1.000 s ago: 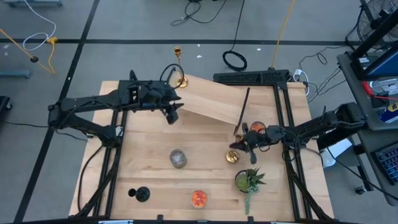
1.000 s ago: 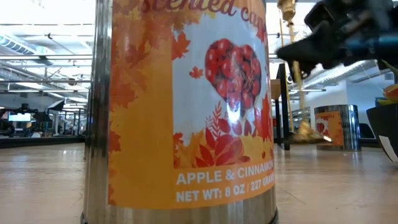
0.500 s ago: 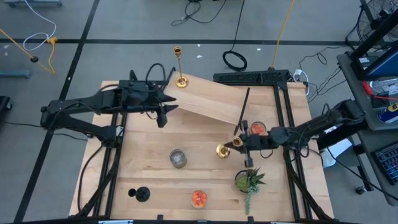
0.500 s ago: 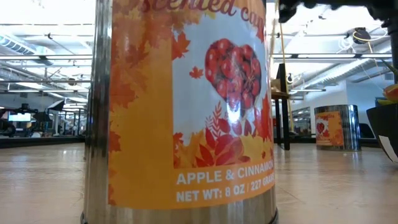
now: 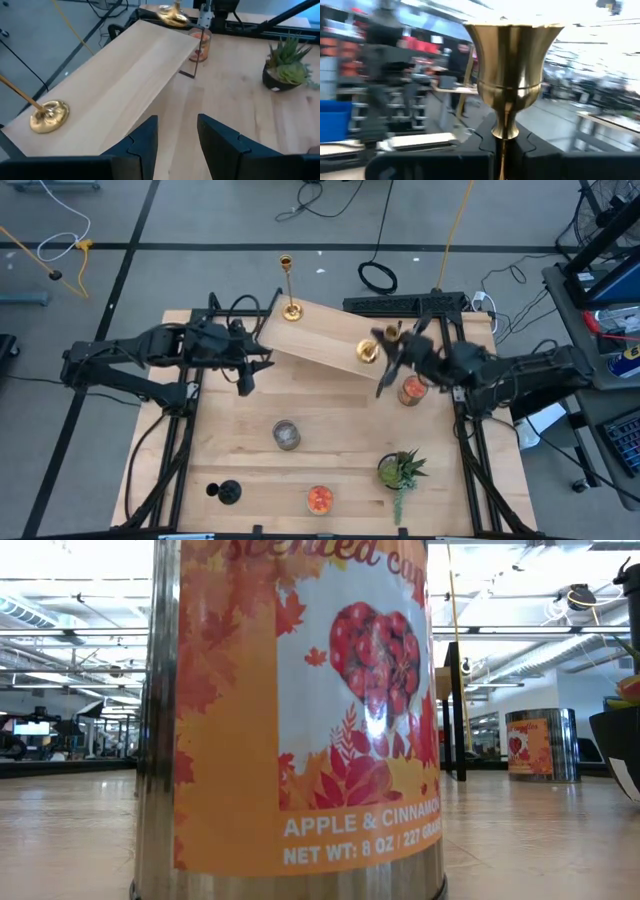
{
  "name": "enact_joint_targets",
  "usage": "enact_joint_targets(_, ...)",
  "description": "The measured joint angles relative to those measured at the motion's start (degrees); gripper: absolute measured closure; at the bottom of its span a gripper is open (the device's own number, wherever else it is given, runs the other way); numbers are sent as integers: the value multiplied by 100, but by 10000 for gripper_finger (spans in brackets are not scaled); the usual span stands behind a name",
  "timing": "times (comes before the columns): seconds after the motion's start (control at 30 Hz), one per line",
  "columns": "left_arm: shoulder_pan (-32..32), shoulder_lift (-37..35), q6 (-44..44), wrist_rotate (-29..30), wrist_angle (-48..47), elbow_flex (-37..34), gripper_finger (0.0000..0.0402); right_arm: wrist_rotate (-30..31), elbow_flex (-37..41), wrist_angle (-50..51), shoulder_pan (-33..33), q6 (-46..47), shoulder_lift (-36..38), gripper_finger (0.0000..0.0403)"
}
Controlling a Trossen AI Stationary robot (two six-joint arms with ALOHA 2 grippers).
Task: Pick & Place candle stick holders
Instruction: Put the gold candle holder on the shelf
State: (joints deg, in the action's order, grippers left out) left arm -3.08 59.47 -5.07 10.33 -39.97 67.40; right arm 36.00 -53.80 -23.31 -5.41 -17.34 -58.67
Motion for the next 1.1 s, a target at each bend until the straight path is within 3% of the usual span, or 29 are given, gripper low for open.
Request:
enact_joint_targets(0.27, 23, 22, -280, 20, 11, -2, 256, -118, 10, 1060, 1240, 920, 100, 401)
enact_joint_targets(0.43, 23, 21, -264, 20, 9, -2, 256, -871, 42, 1156, 1863, 1236, -29, 401)
enact_joint_targets(0.6, 23, 22, -264, 20, -34, -2, 256, -900, 288, 1128, 2395, 1526, -25, 401)
enact_joint_targets(1.1, 23, 23, -231, 20, -52, -2, 256, -1365, 800, 439, 2984, 1783, 4, 397)
